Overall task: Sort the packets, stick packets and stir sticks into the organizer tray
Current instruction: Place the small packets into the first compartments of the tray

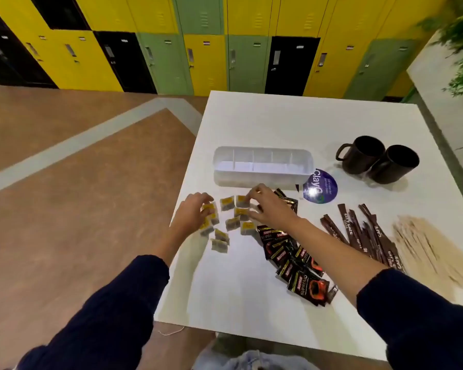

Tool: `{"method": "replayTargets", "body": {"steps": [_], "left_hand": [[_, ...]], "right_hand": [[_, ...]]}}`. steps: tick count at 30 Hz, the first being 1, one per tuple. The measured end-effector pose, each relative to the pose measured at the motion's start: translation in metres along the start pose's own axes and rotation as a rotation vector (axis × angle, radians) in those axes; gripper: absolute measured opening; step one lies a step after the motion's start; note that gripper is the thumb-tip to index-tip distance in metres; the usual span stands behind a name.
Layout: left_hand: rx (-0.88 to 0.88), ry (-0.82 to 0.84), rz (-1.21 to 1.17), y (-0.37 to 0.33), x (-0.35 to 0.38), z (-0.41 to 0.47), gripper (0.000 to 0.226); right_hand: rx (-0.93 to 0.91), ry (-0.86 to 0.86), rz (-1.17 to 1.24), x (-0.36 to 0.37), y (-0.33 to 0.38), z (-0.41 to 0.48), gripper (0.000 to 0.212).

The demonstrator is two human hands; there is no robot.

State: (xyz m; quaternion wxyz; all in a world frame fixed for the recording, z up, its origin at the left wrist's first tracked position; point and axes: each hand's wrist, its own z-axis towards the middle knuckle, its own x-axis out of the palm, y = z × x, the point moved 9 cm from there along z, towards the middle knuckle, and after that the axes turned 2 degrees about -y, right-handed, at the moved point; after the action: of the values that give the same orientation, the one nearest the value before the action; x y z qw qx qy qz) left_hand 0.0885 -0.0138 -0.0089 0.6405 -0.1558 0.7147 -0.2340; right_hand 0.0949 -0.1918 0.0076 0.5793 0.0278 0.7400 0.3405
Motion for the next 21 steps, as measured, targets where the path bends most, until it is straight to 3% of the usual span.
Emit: {"method": "replayTargets", "body": {"steps": [9, 17, 21], "left_hand": [[0.008, 0.003, -0.053, -0.004, -0.002, 0.007, 0.030], [-0.001, 0.051, 0.038, -0.016, 0.007, 0.027, 0.015], [0.021, -0.017, 0.054, -0.015, -0.002, 0.025, 0.014]], "right_hand": [[0.058, -0.017, -0.033, 0.009, 0.004, 0.010, 0.030], [0.112, -0.085, -0.097, 0.006, 0.004, 0.019, 0.018], [0.116, -0.110, -0.099, 0.003, 0.004, 0.021, 0.017]]}}
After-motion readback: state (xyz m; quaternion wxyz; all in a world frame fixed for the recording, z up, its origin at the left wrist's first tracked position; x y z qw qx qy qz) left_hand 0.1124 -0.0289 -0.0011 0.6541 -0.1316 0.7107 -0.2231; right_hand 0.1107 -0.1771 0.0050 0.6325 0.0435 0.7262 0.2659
